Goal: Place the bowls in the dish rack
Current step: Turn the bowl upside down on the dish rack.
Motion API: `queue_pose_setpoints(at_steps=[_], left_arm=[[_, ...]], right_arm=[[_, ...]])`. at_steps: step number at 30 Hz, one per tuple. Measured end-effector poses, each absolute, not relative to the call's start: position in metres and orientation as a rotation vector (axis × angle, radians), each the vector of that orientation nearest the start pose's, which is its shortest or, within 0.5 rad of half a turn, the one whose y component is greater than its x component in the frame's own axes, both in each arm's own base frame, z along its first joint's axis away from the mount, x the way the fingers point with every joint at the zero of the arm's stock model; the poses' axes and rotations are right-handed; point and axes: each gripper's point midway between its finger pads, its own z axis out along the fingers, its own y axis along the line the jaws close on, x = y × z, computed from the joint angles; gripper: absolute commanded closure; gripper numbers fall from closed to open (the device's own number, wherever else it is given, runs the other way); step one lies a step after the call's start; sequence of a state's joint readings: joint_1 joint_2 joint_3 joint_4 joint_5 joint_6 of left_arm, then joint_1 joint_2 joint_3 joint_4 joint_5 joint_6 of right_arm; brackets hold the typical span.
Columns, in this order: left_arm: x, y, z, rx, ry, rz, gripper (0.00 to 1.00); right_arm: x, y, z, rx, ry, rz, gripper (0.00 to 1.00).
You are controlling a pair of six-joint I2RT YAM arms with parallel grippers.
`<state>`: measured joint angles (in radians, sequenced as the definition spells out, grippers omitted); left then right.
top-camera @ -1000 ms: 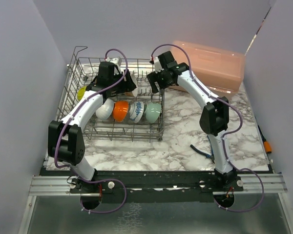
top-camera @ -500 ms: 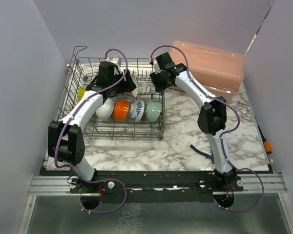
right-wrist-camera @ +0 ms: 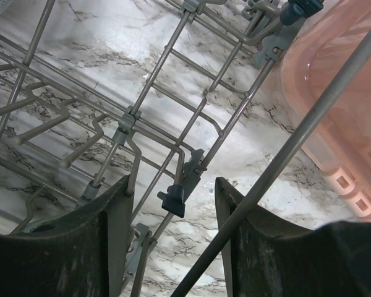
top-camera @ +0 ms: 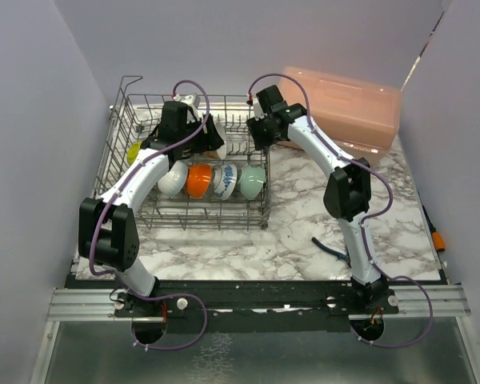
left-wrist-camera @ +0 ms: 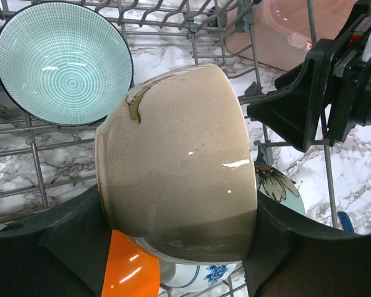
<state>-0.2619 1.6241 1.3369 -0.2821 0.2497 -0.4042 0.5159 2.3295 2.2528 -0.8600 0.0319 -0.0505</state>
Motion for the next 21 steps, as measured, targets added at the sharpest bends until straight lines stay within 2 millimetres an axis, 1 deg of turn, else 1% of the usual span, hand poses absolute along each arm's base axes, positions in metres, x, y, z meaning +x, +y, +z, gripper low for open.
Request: queue_pose_setpoints(at_steps=[2, 7, 11, 18, 21], left_arm=[[0.436, -0.179, 0.203, -0.004, 2.194, -0.657, 1.0], [0.436, -0.181, 0.201, 0.0, 2.202, -0.669, 1.0], [0.436, -0.182, 0.199, 0.003, 2.207, -0.676, 1.0], [0.439, -0.184, 0.206, 0.01, 2.193, -0.682, 1.0], [0.447, -0.186, 0.214, 0.02, 2.173, -0.679, 1.0]], right_arm=[[0.495, 0.273, 0.12, -0.69, 2.418, 0.156, 0.99], [0.506, 0.278, 0.121, -0.689, 2.398, 0.181, 1.0], [0.51, 0.279, 0.12, -0.682, 2.399, 0.227, 1.0], [0.511, 0.282, 0.117, -0.621, 2.429, 0.396, 1.0], [0.51, 0.288, 0.115, -0.598, 2.442, 0.484, 1.0]])
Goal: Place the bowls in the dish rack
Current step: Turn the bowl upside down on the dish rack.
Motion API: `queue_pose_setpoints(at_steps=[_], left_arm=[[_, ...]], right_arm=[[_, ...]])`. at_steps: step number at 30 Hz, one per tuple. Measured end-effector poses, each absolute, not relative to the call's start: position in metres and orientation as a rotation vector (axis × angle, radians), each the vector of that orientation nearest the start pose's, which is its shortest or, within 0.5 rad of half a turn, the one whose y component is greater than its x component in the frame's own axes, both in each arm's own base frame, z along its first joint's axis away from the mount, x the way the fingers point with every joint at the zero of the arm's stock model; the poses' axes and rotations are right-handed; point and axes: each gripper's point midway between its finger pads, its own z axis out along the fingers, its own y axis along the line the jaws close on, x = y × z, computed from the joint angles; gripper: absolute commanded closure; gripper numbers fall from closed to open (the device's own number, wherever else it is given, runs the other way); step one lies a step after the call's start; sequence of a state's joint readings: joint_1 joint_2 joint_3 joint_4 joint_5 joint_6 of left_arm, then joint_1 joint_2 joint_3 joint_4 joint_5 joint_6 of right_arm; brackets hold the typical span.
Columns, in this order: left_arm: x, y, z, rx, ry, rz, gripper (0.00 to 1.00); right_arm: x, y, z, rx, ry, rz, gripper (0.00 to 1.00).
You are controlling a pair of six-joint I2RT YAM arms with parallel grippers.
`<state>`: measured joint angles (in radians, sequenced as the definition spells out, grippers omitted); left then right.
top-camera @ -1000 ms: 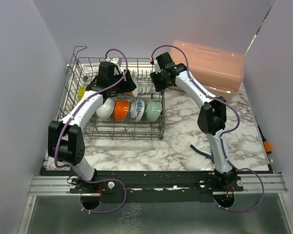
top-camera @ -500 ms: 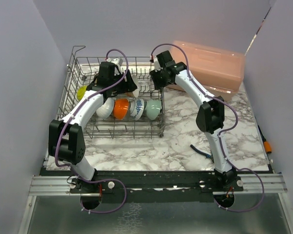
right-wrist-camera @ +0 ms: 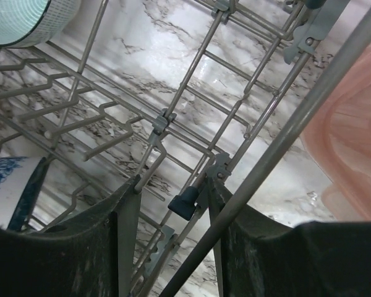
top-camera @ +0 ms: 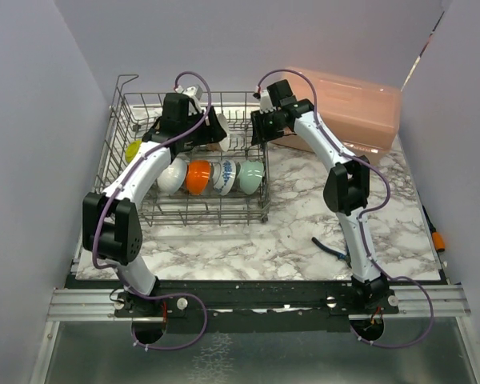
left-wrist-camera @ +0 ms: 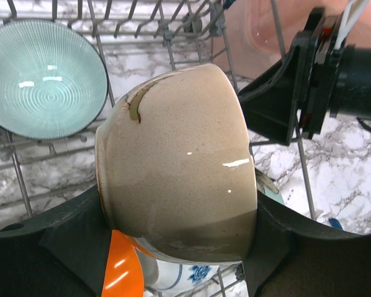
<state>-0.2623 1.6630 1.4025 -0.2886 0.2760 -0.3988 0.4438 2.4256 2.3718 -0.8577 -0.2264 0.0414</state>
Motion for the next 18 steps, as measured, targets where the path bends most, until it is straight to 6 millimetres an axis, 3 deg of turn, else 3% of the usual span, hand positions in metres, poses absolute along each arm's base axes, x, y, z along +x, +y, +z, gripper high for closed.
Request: queue_pose_setpoints(at_steps=[10, 18], left_arm=[[0.491, -0.197, 0.242, 0.099, 2.098, -0.536, 1.0], [0.523, -0.224, 0.212, 0.189, 2.147, -0.301, 1.0]], right_arm=[[0.51, 0.29, 0.112, -0.519, 2.473, 0.557, 1.0], [0.508, 0.29, 0.112, -0.513, 2.468, 0.559, 1.0]])
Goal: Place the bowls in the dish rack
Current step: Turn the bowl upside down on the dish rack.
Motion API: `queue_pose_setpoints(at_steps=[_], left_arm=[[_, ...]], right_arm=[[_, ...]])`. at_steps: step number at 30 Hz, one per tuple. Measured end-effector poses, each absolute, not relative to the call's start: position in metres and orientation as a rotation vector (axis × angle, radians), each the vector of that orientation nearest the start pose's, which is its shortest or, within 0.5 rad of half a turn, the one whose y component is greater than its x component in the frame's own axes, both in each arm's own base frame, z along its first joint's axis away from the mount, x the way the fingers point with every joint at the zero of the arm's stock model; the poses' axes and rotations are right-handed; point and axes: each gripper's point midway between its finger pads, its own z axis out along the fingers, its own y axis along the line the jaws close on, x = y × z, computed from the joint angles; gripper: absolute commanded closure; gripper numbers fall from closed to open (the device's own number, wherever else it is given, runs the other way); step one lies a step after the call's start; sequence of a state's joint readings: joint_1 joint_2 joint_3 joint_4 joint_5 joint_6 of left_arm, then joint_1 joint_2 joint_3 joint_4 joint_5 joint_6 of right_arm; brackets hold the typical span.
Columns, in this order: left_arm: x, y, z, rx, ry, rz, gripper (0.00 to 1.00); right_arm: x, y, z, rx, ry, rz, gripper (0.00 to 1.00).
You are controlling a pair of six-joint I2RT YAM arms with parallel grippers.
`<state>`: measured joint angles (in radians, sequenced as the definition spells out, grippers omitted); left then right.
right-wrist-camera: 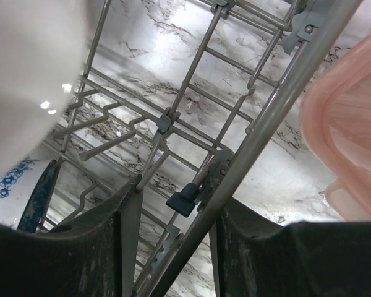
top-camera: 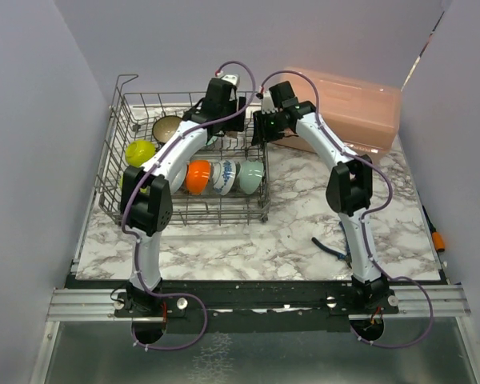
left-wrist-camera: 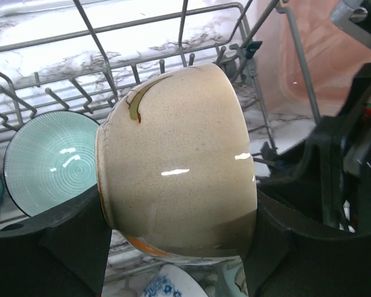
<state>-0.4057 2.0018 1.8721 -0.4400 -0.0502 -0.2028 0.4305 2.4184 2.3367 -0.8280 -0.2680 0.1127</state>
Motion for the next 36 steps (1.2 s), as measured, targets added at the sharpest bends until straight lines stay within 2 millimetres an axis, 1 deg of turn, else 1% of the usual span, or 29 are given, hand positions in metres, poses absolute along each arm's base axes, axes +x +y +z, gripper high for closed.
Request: queue_pose_setpoints(at_steps=[2, 4, 5, 12, 17, 20, 36], left_arm=[[0.527, -0.23, 0.202, 0.212, 2.161, -0.244, 1.0], [0.531, -0.231, 0.197, 0.218, 2.167, -0.191, 1.0], [0.532, -0.231, 0.191, 0.217, 2.181, -0.167, 1.0], [0.535, -0.229, 0.165, 0.205, 2.229, -0.104, 1.0], [0.536, -0.227, 0.14, 0.182, 2.279, -0.07, 1.0], [0.537, -0.228, 0.135, 0.164, 2.287, -0.065, 1.0], [0.541, -0.235, 0.131, 0.074, 2.325, -0.079, 1.0]], right_arm=[[0.506, 0.29, 0.112, -0.513, 2.461, 0.57, 1.0], [0.504, 0.29, 0.113, -0.507, 2.448, 0.579, 1.0], [0.504, 0.29, 0.113, -0.504, 2.443, 0.583, 1.0], [0.491, 0.292, 0.113, -0.487, 2.432, 0.634, 1.0], [0.484, 0.291, 0.114, -0.472, 2.429, 0.649, 1.0], [0.483, 0.291, 0.114, -0.467, 2.425, 0.652, 1.0], [0.483, 0.291, 0.114, -0.467, 2.421, 0.653, 1.0]])
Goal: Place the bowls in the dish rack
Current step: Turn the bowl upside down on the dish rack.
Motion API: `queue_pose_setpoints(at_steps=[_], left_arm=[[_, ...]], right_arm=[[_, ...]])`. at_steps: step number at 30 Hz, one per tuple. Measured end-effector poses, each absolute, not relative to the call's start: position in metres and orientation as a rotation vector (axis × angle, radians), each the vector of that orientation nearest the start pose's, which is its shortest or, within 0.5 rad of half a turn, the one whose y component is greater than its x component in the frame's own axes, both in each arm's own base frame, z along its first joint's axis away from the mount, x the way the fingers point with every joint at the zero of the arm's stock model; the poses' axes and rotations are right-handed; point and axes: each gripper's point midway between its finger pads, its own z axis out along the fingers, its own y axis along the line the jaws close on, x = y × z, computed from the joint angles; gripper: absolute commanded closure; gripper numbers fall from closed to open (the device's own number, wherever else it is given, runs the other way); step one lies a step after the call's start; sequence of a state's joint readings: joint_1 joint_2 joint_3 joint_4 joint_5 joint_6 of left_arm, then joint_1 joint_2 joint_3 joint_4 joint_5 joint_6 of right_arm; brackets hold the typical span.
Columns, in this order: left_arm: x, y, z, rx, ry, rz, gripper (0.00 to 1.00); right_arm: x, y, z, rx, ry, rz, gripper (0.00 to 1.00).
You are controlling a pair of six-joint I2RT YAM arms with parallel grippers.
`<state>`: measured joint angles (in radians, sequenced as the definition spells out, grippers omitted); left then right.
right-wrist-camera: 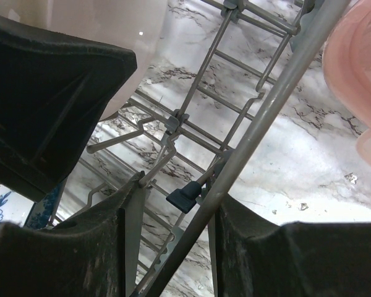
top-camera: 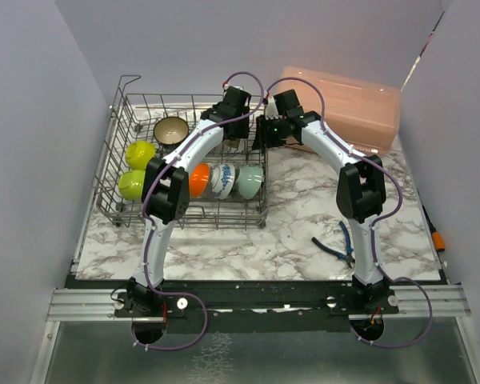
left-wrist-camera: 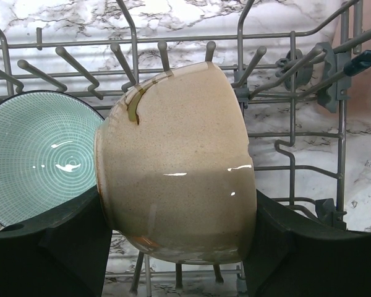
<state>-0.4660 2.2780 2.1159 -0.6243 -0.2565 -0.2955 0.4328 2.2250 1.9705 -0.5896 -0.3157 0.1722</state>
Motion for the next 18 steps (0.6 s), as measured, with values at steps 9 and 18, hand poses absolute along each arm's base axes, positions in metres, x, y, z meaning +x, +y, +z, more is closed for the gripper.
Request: queue_pose_setpoints(at_steps=[9, 18], left_arm=[[0.543, -0.237, 0.119, 0.038, 2.351, -0.064, 1.0], [0.547, -0.246, 0.106, 0.044, 2.366, -0.098, 1.0]], right_arm=[[0.485, 0.289, 0.114, -0.464, 2.417, 0.652, 1.0], [0.487, 0.285, 0.114, -0.452, 2.409, 0.65, 1.0]])
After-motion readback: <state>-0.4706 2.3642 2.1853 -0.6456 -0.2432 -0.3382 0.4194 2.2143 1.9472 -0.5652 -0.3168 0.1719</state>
